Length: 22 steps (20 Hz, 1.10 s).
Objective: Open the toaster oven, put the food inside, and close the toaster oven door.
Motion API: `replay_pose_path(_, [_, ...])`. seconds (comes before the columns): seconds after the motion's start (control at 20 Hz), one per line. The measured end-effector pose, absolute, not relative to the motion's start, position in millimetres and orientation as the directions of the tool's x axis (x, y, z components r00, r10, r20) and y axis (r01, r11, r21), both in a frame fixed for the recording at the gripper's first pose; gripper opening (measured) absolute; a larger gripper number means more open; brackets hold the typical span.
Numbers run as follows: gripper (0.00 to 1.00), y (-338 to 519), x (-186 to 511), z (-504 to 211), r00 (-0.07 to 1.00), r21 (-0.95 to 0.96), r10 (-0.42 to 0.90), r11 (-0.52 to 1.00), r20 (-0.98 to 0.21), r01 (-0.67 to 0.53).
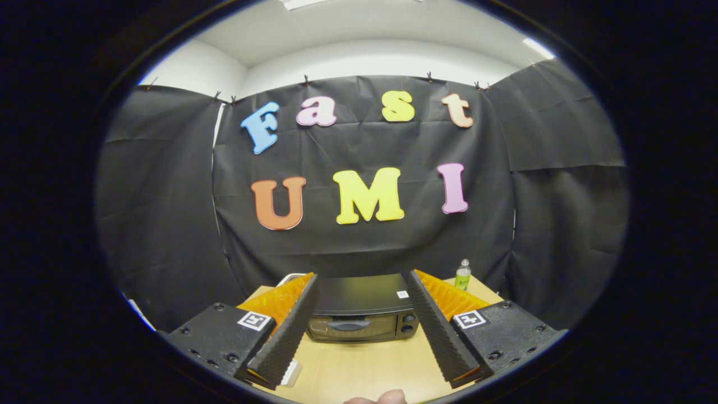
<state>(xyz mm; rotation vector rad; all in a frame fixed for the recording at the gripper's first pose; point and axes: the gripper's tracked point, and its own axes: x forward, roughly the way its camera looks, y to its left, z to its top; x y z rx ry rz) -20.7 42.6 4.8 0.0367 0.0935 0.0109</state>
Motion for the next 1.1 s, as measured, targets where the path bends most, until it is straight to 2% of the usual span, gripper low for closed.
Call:
replay_pose_path(0.35, [1.0, 40.9, -19.9, -9.5, 0.99, 0.036, 0.024, 0.999, -0.136, -0.02])
replay_pose_path(1.1, [1.0, 51.4, -12.7, -13.5, 0.991, 0.023, 0.049, 0.999, -0.123, -0.046])
